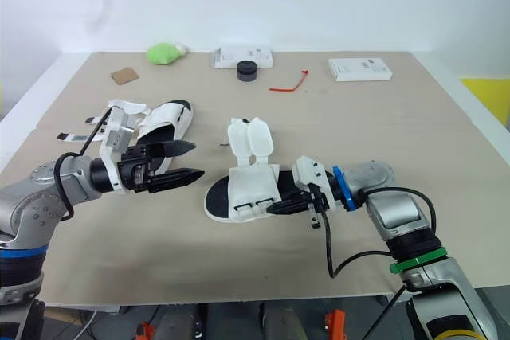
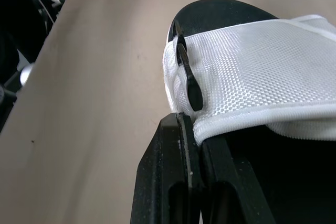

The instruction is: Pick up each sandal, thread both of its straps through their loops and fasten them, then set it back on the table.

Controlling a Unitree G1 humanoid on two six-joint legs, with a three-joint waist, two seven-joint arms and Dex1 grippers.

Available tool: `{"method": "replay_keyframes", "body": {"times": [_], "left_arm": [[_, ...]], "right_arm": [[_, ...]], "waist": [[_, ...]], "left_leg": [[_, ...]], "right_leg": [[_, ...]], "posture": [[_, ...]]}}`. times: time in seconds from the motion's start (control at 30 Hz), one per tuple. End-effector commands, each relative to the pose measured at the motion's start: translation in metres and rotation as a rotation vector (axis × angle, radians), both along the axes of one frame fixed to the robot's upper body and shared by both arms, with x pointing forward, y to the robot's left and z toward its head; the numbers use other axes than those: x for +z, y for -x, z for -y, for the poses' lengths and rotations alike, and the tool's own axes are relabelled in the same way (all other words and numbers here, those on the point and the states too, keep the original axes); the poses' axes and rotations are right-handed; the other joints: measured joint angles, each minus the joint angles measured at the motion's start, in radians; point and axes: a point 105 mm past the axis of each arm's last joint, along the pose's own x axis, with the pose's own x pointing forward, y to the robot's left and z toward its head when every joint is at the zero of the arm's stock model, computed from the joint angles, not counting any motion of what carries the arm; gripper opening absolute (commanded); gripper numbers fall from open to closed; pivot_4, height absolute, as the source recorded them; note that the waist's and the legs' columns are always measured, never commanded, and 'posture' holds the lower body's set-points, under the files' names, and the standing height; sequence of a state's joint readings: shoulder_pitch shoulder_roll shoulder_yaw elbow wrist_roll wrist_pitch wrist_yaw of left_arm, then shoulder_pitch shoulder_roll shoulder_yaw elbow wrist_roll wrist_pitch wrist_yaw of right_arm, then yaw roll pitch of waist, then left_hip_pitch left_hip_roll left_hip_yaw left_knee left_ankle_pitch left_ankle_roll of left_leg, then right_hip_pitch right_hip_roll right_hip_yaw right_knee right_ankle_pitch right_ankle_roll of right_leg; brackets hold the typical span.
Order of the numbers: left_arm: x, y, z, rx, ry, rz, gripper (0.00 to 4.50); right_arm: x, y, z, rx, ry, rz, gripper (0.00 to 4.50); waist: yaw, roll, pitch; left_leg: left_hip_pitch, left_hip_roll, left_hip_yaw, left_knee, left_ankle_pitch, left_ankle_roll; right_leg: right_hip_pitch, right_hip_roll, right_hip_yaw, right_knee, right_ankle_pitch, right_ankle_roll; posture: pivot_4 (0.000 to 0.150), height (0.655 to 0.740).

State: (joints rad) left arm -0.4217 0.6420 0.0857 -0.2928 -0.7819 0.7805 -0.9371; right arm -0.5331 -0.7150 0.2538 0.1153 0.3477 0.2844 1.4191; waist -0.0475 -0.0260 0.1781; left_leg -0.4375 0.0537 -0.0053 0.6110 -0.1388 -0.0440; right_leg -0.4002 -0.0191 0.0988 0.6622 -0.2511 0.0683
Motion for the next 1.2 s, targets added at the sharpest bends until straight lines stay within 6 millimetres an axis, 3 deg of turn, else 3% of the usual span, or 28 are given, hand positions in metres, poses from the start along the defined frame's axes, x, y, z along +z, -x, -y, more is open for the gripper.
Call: {"method": "replay_keyframes", "body": {"times": [0.03,0.13,0.53,0.63,0.8,0.9,0.97,1.2], "left_arm": [[-0.008,-0.007,-0.005,0.035,-0.105,0.088,4.5],[-0.009,-0.015,-0.006,0.057,-0.123,0.148,4.5],[-0.017,-0.003,0.002,-0.125,-0.105,0.094,4.5],[-0.017,-0.011,0.001,-0.136,-0.074,0.078,3.82],[-0.019,-0.022,0.004,-0.179,-0.078,0.078,1.43],[-0.019,-0.027,0.005,-0.197,-0.085,0.081,0.44],[-0.019,-0.028,0.007,-0.217,-0.083,0.07,0.09],[-0.03,-0.036,0.012,-0.262,-0.141,0.07,0.09]], "right_arm": [[0.012,-0.012,0.005,-0.092,-0.059,-0.014,0.06],[0.008,-0.012,0.003,-0.099,-0.057,-0.03,0.06],[0.005,-0.017,0.003,-0.121,-0.076,-0.06,0.06],[0.004,-0.016,0.001,-0.113,-0.074,-0.061,0.0],[0.003,-0.009,-0.003,-0.066,-0.067,-0.07,0.0],[0.002,-0.009,-0.003,-0.059,-0.058,-0.068,0.0],[0.001,-0.01,-0.002,-0.061,-0.052,-0.062,0.0],[0.005,-0.004,-0.005,-0.032,-0.067,-0.075,0.0]], "waist": [[0.0,0.0,0.0],[0.001,0.0,0.0],[0.0,0.0,0.0],[0.0,0.0,0.0],[0.0,0.0,0.0],[0.0,0.0,0.0],[0.0,0.0,0.0],[0.001,0.0,0.0]], "left_leg": [[0.0,0.0,0.0,0.0,0.0,0.0],[0.0,0.0,0.0,0.0,0.0,0.0],[-0.002,0.0,0.001,0.0,0.0,0.0],[-0.002,-0.001,0.001,0.0,0.0,0.0],[-0.002,0.0,0.001,0.0,0.0,0.0],[-0.003,-0.001,0.0,0.0,0.0,0.0],[-0.003,-0.001,0.0,-0.001,0.0,0.0],[-0.002,-0.001,0.0,-0.002,0.0,0.0]], "right_leg": [[0.0,0.0,0.0,0.0,0.0,0.0],[-0.001,0.0,0.0,0.0,0.0,0.0],[-0.003,0.0,0.001,0.001,-0.001,0.0],[-0.003,0.0,0.001,0.001,-0.001,0.0],[-0.003,0.0,0.001,0.002,-0.001,0.0],[-0.003,0.0,0.001,0.002,-0.001,0.002],[-0.003,0.0,0.001,0.002,0.0,0.004],[-0.003,0.001,0.001,0.002,-0.001,0.004]], "posture": [[0.15,0.74],[0.15,0.74],[0.15,0.74],[0.15,0.74],[0.15,0.74],[0.15,0.74],[0.15,0.74],[0.15,0.74]]}}
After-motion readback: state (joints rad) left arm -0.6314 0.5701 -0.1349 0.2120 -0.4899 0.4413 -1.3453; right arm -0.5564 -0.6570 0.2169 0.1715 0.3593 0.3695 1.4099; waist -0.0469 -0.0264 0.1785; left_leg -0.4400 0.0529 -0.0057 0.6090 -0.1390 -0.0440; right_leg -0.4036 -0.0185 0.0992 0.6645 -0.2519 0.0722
